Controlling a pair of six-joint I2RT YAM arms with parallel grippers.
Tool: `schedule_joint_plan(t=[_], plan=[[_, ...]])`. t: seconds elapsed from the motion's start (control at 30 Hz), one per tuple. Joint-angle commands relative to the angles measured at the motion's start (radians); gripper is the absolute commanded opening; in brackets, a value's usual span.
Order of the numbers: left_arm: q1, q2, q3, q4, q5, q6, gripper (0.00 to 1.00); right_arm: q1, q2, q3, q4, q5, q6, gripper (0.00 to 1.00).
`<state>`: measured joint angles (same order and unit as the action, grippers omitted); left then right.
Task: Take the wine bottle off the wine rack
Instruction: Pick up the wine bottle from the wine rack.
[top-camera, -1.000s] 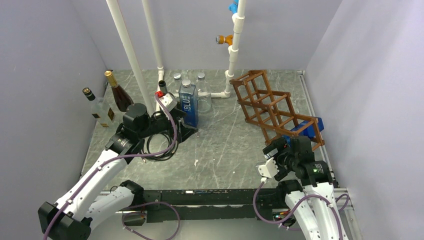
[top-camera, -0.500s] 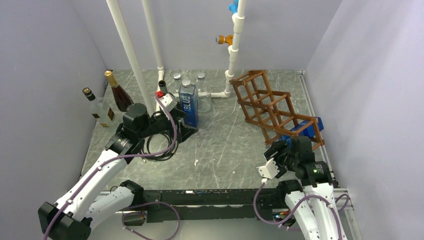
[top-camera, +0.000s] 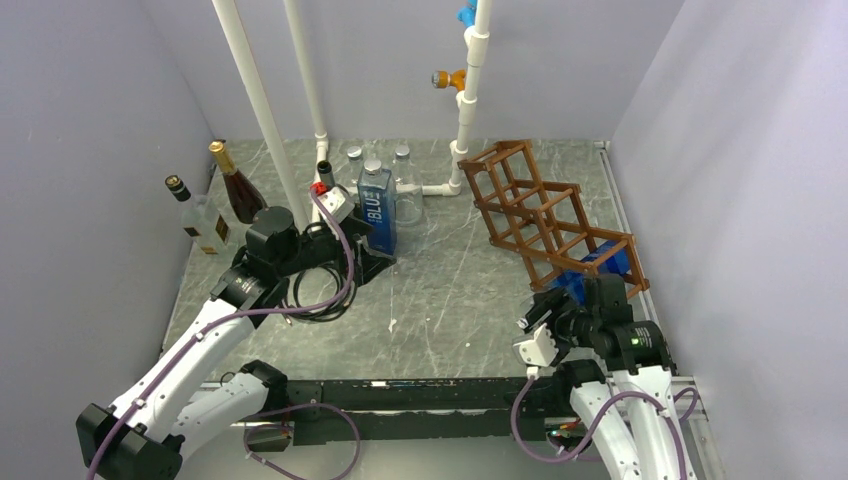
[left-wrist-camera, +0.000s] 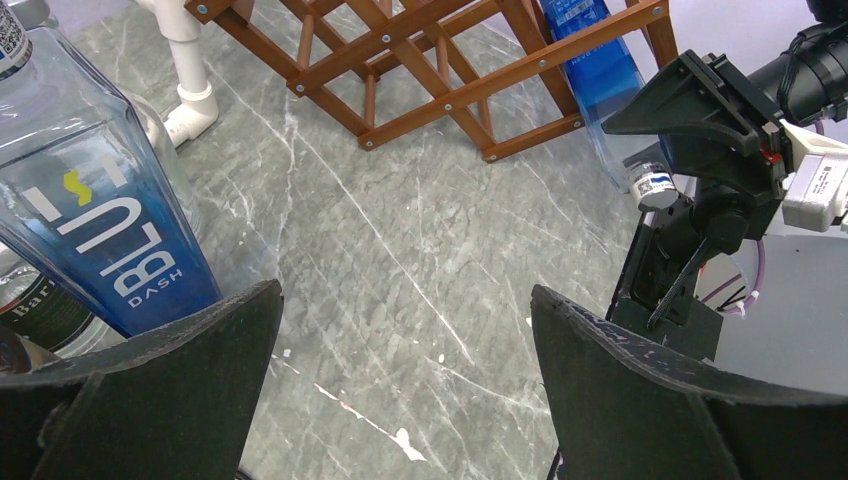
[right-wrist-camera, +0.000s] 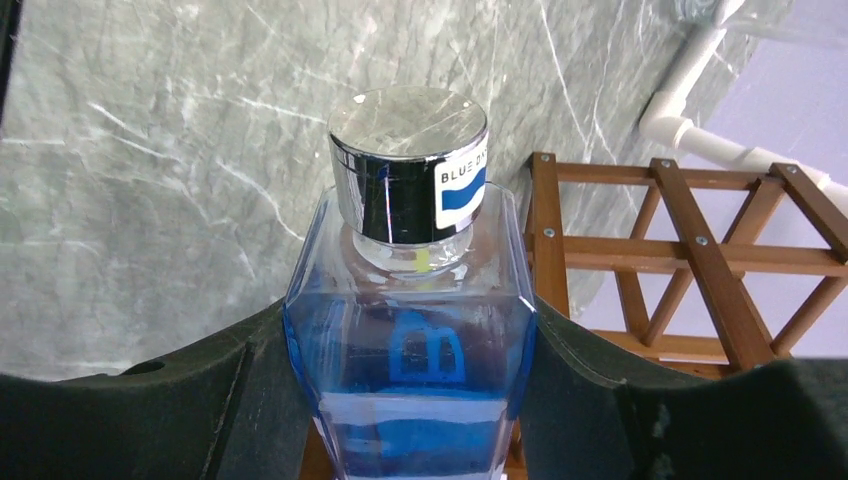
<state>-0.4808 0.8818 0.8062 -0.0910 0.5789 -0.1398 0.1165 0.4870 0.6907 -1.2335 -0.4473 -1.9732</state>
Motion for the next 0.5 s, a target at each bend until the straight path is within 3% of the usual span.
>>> schedule_joint_plan(t=[0.0,0.27,0.47], plan=[[0.008,0.004,0.02,0.027,0.028,0.007,1.0,0.005,0.023,0.061,-0.044,-0.163,-0.055,0.31],[0.011,0.017,0.016,0.049,0.073,-0.002,0.99,0.005,0.049,0.082,-0.064,-0.272,0.0,0.29],[0.008,0.022,-0.03,0.172,0.19,-0.043,0.99,0.006,0.065,0.075,-0.041,-0.324,0.059,0.29]])
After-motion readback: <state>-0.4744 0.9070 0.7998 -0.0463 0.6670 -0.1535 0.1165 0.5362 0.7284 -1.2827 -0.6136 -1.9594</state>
